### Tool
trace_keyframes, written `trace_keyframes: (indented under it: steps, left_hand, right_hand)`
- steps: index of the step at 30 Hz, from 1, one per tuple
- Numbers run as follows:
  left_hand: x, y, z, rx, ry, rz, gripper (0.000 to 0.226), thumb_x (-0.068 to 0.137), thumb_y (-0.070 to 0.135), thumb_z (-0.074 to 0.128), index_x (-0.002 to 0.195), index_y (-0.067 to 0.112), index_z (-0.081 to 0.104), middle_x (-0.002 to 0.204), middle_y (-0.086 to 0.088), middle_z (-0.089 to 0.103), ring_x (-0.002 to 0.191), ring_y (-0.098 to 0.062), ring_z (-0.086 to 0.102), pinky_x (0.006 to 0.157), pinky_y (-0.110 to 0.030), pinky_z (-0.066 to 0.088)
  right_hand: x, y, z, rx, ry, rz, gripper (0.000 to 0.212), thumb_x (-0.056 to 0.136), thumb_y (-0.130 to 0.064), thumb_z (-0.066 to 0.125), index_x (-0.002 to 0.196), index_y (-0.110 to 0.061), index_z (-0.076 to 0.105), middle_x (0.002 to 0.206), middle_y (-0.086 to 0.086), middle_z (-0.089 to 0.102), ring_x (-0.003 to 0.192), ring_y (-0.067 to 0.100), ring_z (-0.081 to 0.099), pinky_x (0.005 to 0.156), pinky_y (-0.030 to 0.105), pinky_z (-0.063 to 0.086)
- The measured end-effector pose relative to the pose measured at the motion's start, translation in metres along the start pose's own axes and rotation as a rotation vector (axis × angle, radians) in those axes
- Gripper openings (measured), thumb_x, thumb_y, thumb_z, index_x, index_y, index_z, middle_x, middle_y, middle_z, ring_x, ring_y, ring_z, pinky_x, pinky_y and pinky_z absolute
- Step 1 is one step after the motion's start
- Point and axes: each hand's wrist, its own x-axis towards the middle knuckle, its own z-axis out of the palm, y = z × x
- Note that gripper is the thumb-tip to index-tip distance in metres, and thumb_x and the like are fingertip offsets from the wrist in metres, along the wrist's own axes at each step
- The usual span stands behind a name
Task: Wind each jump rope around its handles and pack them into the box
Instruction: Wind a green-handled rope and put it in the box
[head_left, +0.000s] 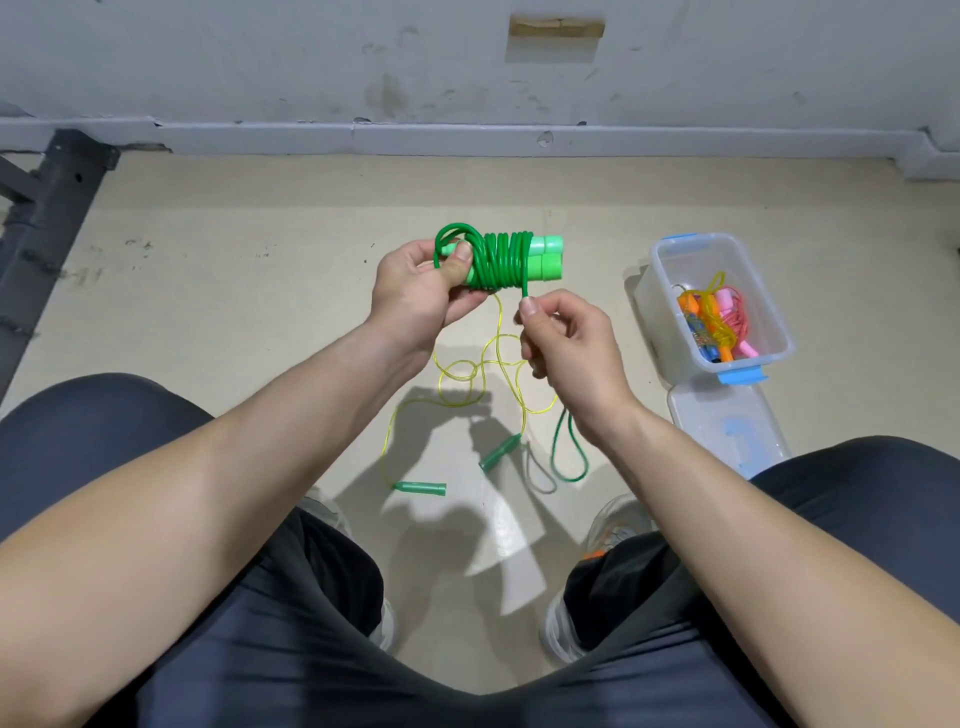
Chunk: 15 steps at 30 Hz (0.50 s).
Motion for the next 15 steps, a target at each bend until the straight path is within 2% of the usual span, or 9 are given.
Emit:
trace_keyframes:
  steps: [2, 5, 6, 8, 11, 13, 15]
  left_hand:
    - [0.000, 0.002, -0.001, -0.001, -0.027, -0.021, 0.016, 0.100, 0.009, 0.060, 0.113, -0.001, 0.058, 0.097, -0.015, 0.070, 0.079, -0.024, 0.074, 0.069, -0.026, 0.060]
    - [-0.002, 0.007, -0.002, -0.015, -0.134, -0.057, 0.011, 0.102, 0.009, 0.057, 0.110, 0.002, 0.059, 0.094, -0.011, 0.071, 0.077, -0.020, 0.075, 0.073, -0.028, 0.061]
    - [-0.002, 0.009, -0.004, -0.008, -0.195, -0.070, 0.009, 0.102, 0.009, 0.055, 0.108, 0.004, 0.060, 0.094, -0.009, 0.071, 0.078, -0.019, 0.074, 0.076, -0.029, 0.061]
    - [0.000, 0.012, -0.011, 0.021, -0.329, -0.099, 0.009, 0.103, 0.008, 0.052, 0.106, 0.007, 0.061, 0.092, -0.006, 0.073, 0.081, -0.017, 0.074, 0.079, -0.031, 0.061]
    - [0.003, 0.018, -0.022, 0.141, -0.542, -0.107, 0.005, 0.099, 0.006, 0.056, 0.102, 0.008, 0.059, 0.085, -0.003, 0.074, 0.076, -0.014, 0.073, 0.070, -0.027, 0.060]
    - [0.003, 0.021, -0.026, 0.244, -0.688, -0.099, 0.008, 0.090, 0.008, 0.058, 0.097, 0.006, 0.056, 0.075, -0.002, 0.072, 0.065, -0.013, 0.068, 0.063, -0.024, 0.058]
    - [0.002, 0.021, -0.027, 0.370, -0.794, -0.118, 0.014, 0.085, 0.011, 0.063, 0.093, 0.006, 0.053, 0.068, -0.001, 0.070, 0.058, -0.014, 0.065, 0.063, -0.027, 0.058]
  right_hand:
    - [0.004, 0.002, -0.006, -0.017, -0.114, 0.051, 0.036, 0.105, -0.030, 0.053, 0.074, -0.011, 0.058, 0.052, 0.001, 0.049, 0.047, 0.012, 0.040, 0.048, 0.019, 0.033]
    - [0.009, 0.011, -0.015, -0.124, -0.278, 0.103, 0.053, 0.103, -0.048, 0.046, 0.063, -0.015, 0.053, 0.052, -0.004, 0.045, 0.051, 0.014, 0.036, 0.053, 0.025, 0.031]
    - [0.011, 0.012, -0.020, -0.130, -0.316, 0.109, 0.051, 0.101, -0.050, 0.048, 0.063, -0.016, 0.052, 0.056, -0.005, 0.045, 0.053, 0.012, 0.035, 0.055, 0.028, 0.029]
    - [0.016, 0.010, -0.033, -0.126, -0.408, 0.107, 0.038, 0.097, -0.041, 0.056, 0.067, -0.017, 0.056, 0.063, -0.003, 0.049, 0.054, 0.008, 0.036, 0.058, 0.029, 0.030]
    - [0.022, 0.001, -0.050, -0.147, -0.489, 0.082, 0.009, 0.088, -0.017, 0.067, 0.079, -0.020, 0.070, 0.068, -0.011, 0.063, 0.059, 0.001, 0.048, 0.059, 0.022, 0.039]
    - [0.025, -0.001, -0.055, -0.191, -0.539, 0.079, 0.012, 0.080, -0.010, 0.066, 0.079, -0.016, 0.076, 0.073, -0.004, 0.065, 0.069, 0.007, 0.052, 0.063, 0.025, 0.041]
    - [0.025, -0.002, -0.055, -0.330, -0.589, 0.086, 0.002, 0.080, -0.009, 0.071, 0.079, -0.009, 0.072, 0.073, 0.008, 0.059, 0.070, 0.015, 0.046, 0.064, 0.029, 0.035]
